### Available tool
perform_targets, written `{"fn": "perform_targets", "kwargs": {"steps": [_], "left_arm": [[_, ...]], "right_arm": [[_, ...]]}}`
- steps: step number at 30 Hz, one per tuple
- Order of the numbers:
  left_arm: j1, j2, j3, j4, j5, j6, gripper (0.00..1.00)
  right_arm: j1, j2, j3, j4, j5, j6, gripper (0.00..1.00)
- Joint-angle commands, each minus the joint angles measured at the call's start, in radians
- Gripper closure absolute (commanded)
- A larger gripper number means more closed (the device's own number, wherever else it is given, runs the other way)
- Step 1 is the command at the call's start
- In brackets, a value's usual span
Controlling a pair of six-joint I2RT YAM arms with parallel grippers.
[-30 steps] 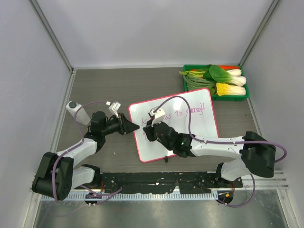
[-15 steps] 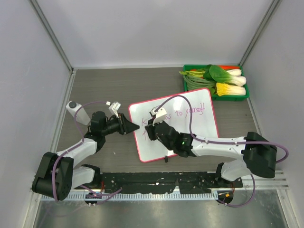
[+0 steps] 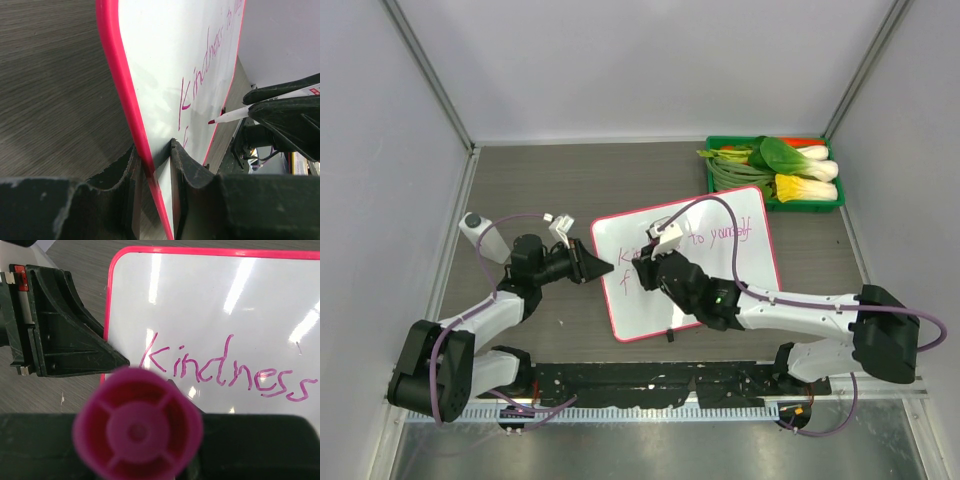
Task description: Write a sentence on the whiteboard
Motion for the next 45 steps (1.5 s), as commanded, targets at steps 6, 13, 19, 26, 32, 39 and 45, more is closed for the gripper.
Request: {"fn": "perform_targets", "kwargs": {"steps": [6, 13, 19, 26, 32, 39, 45], "left_arm": [[-0.021, 0.013, 0.006, -0.053, -0.019, 0.074, 1.00], [-0.021, 0.016, 0.007, -0.051, -0.016, 0.074, 1.00], [-0.022, 0.011, 0.007, -0.053, -0.020, 0.074, 1.00], [-0.021, 0.016, 0.009, -0.053, -0.014, 0.076, 1.00], [-0.022, 0.019, 0.009, -0.051, -0.017, 0.073, 1.00], [-0.021, 0.016, 0.007, -0.050, -0.019, 0.073, 1.00], [-0.022, 0.019, 0.007, -0.050, -0.020, 0.073, 1.00]], "right_arm": [[-0.004, 0.032, 0.018, 0.043, 0.017, -0.012, 0.99], [-0.005, 0.062, 0.008, 0.046, 0.009, -0.004, 0.99], [-0.005, 0.062, -0.008, 0.030, 0.008, 0.002, 0.99], [-0.007, 0.037, -0.041, 0.014, -0.011, 0.019, 0.99], [-0.005, 0.020, -0.077, 0.017, -0.031, 0.052, 0.99], [-0.005, 0.003, -0.076, 0.018, -0.031, 0.051, 0.99], [-0.005, -0.052, -0.065, 0.041, -0.048, 0.049, 0.99]]}}
